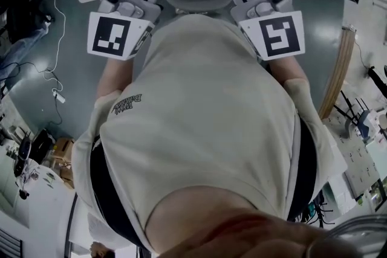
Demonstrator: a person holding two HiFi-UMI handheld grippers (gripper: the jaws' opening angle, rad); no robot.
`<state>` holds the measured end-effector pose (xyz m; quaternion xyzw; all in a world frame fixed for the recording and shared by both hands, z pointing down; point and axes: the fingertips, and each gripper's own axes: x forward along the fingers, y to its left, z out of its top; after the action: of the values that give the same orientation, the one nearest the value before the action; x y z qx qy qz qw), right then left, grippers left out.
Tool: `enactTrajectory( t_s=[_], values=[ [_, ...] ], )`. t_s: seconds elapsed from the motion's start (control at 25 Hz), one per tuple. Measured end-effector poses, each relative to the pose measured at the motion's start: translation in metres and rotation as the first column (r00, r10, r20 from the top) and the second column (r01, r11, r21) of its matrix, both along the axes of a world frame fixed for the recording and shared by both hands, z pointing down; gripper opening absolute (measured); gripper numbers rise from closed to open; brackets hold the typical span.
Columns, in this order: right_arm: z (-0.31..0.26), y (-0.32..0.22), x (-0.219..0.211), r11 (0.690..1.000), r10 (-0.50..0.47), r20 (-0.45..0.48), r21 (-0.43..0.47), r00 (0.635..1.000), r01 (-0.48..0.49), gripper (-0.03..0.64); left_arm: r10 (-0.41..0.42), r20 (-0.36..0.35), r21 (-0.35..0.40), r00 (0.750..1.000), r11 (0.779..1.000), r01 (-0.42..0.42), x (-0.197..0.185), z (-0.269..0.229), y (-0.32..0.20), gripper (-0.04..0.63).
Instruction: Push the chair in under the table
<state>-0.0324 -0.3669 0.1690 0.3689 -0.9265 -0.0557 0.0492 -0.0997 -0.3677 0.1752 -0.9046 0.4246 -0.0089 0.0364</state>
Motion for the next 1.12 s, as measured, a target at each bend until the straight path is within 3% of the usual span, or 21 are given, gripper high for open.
enactTrajectory(
  t_s=[0.64,1.12],
  values=[
    [-0.014,0.007,-0.001,1.0,0.009,0.041,-0.005,0.999,-0.009,0.009,-0.025,-0.003,0.009,1.0,1.0,0.025,-0.007,-0.009,0.017,0.011],
    [-0.021,0.013,-0.026,1.0,0.0,0.019,0.015,1.0,-0.001,0.009,-0.021,-0.017,0.002,1.0,1.0,0.021,-0.023,-0.012,0.021,0.011]
  ],
)
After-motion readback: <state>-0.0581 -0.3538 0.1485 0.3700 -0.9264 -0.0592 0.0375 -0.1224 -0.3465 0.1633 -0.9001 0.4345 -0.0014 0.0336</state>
